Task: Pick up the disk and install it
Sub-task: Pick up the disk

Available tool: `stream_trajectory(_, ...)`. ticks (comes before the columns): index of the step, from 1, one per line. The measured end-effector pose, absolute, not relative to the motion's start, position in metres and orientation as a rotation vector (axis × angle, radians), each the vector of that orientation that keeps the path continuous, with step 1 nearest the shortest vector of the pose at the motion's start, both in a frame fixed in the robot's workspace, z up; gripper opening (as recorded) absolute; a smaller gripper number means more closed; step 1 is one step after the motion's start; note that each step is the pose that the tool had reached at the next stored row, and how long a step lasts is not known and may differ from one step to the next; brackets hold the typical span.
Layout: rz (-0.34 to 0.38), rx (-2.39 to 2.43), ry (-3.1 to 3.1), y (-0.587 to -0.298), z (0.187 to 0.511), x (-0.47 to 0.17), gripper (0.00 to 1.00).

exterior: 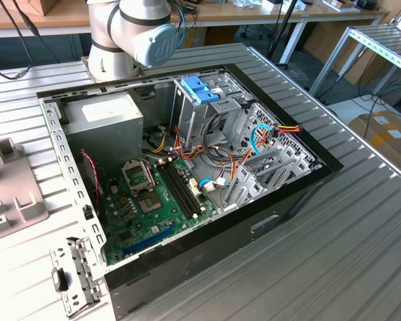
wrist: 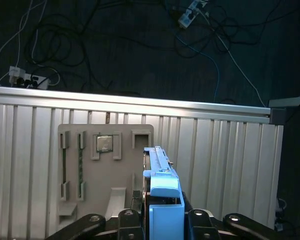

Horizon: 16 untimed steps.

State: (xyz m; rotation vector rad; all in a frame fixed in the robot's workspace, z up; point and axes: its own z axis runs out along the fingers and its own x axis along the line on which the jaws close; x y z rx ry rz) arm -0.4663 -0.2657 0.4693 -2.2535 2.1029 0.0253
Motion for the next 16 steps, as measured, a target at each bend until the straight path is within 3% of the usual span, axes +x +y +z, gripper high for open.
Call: stream_trajectory(16,0.025,-2.253,2.103,-0.266,0.492,-0.466,0.37)
